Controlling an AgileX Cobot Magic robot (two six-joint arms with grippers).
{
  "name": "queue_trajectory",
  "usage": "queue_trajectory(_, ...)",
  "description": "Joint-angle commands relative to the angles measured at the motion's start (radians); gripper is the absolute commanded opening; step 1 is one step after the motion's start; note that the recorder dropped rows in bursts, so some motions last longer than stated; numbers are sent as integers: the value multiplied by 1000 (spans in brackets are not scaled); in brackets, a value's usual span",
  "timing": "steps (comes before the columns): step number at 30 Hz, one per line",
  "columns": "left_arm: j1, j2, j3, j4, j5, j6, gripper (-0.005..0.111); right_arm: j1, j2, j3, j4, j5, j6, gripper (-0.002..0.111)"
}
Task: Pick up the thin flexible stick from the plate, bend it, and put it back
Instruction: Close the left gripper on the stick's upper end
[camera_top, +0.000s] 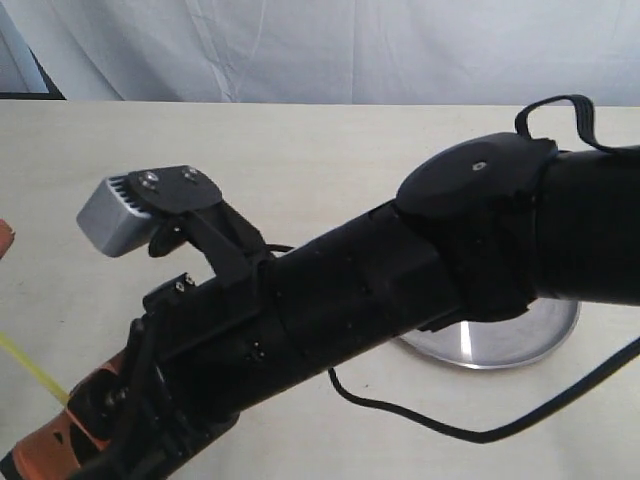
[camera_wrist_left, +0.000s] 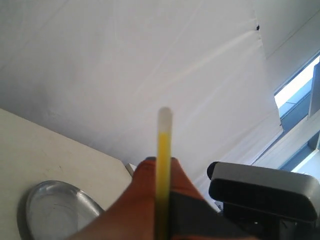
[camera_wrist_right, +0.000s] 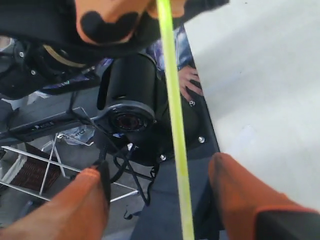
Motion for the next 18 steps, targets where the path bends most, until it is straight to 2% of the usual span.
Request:
queue_trajectory(1,-6,2,-6,4,-12,3,0,2,23,-17,-62,-22,6,58)
queue_trajectory(12,-6,2,-6,9,-19,11,0,5,39,-17,-39,-18,8,56)
queue_trajectory(14,-6,2,-6,9,-35,11,0,8,54,-17,-29,-13,8,44)
queue_trajectory(16,-6,2,-6,9,-58,11,0,8,65,-17,-27,-8,8,20)
queue_trajectory(18,-6,2,-6,9,-70,11,0,8,65,-17,-27,-8,8,3)
